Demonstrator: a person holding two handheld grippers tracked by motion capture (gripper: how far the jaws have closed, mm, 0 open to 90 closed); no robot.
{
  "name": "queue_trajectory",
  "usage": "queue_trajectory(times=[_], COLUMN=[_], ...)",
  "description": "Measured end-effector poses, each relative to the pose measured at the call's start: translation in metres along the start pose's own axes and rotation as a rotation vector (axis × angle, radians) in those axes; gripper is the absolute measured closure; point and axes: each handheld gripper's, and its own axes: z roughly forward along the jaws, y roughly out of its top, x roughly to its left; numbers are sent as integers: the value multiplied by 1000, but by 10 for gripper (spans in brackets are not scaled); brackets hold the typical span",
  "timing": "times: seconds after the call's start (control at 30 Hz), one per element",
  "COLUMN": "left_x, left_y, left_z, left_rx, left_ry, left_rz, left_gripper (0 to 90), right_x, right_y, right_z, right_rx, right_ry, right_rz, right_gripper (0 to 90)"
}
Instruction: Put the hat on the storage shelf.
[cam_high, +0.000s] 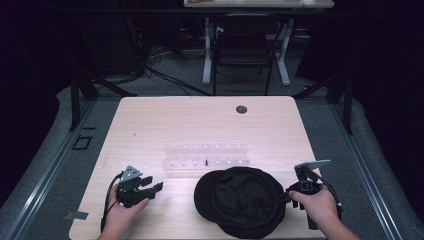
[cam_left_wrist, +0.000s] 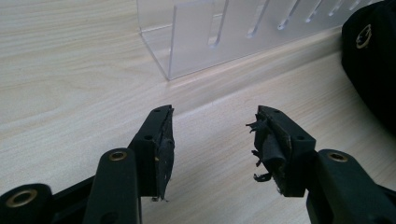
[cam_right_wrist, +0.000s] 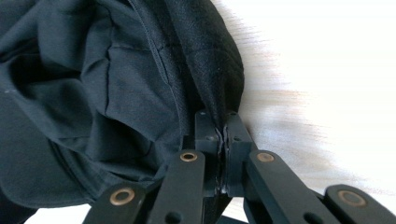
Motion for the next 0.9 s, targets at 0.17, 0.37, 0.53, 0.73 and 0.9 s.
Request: queue_trajectory(times=[0.17, 0.37, 0.53, 0.73, 0.9], left_x=[0, 0, 0, 0, 0], left_y=[0, 0, 0, 0, 0], left_z=[0, 0, 0, 0, -1], left_rx=[0, 3, 1, 4, 10], left_ry=[1, 0, 0, 0, 1], left_rz=[1, -3, 0, -4, -4], left_gripper=[476, 476, 476, 476, 476], right_x=[3, 8, 16, 25, 33], right_y=[2, 2, 3, 5, 6], right_z=[-8, -15, -25, -33, -40], right_rx=[13, 20, 27, 21, 18], right_ry=[9, 33, 45, 68, 63], right_rz=[-9, -22, -27, -28, -28], right_gripper=[878, 877, 877, 877, 877])
